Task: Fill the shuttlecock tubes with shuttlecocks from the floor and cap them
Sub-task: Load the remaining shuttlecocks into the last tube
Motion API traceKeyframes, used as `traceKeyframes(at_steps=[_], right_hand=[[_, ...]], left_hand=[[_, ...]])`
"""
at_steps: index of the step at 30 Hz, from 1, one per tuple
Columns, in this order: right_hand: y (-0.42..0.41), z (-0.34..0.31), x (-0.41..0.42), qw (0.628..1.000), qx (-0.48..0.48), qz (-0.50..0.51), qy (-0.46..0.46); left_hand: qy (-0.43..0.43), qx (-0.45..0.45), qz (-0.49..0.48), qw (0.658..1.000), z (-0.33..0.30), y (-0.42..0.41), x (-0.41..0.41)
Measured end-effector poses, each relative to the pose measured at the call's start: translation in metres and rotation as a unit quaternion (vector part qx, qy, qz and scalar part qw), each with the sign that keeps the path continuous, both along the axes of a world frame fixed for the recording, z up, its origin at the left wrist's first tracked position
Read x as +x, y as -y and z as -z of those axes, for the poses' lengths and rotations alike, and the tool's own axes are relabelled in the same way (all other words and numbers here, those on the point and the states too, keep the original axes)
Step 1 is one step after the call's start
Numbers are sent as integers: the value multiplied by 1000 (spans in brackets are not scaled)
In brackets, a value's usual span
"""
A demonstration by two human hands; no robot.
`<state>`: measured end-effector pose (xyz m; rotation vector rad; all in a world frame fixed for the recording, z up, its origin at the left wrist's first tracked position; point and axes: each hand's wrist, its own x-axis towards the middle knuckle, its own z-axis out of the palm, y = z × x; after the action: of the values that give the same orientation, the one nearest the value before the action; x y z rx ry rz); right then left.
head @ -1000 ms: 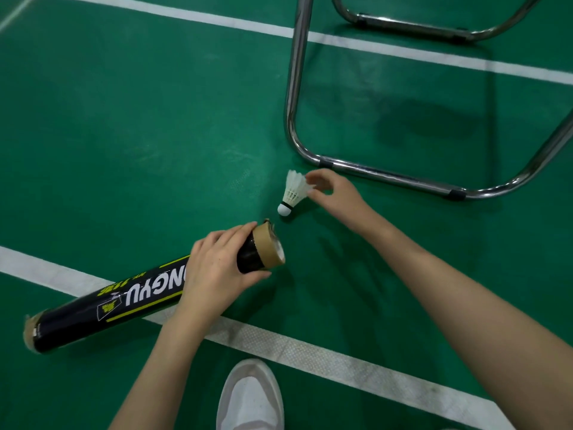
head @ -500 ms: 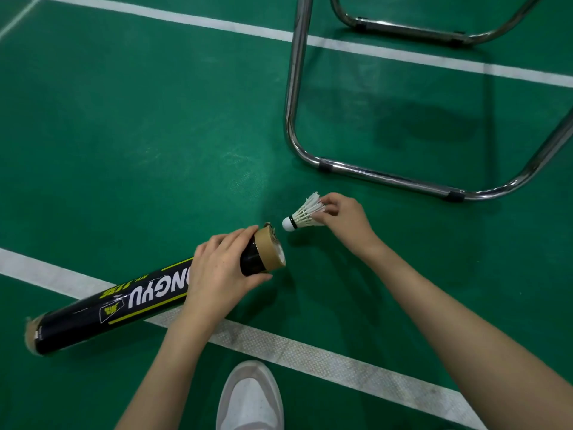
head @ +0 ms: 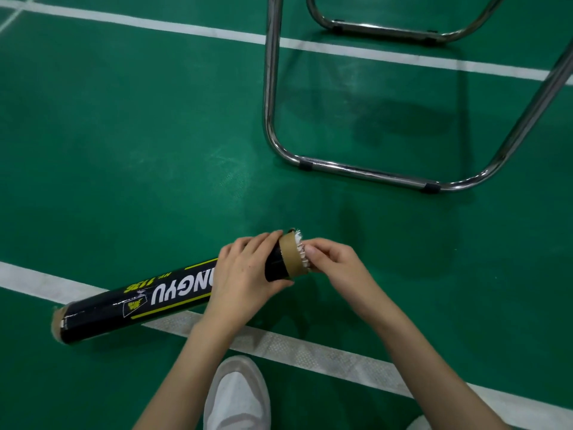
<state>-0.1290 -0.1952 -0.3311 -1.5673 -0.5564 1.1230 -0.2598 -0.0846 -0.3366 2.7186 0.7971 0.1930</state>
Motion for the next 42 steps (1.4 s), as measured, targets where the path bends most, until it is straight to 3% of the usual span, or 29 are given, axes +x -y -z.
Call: traceKeyframes(at_steps=[22, 30, 35, 42], right_hand=[[25, -5, 6, 992, -19, -81, -98], [26, -58, 39, 999, 17, -27, 25], [30, -115, 56, 993, 61, -7, 100], [52, -211, 78, 977, 108, 40, 180]], left_hand=[[0, 1, 57, 998, -1, 28, 13], [11, 17, 63, 998, -45, 11, 18], [79, 25, 53, 995, -104, 20, 44], [111, -69, 75, 989, -196, 30, 72]])
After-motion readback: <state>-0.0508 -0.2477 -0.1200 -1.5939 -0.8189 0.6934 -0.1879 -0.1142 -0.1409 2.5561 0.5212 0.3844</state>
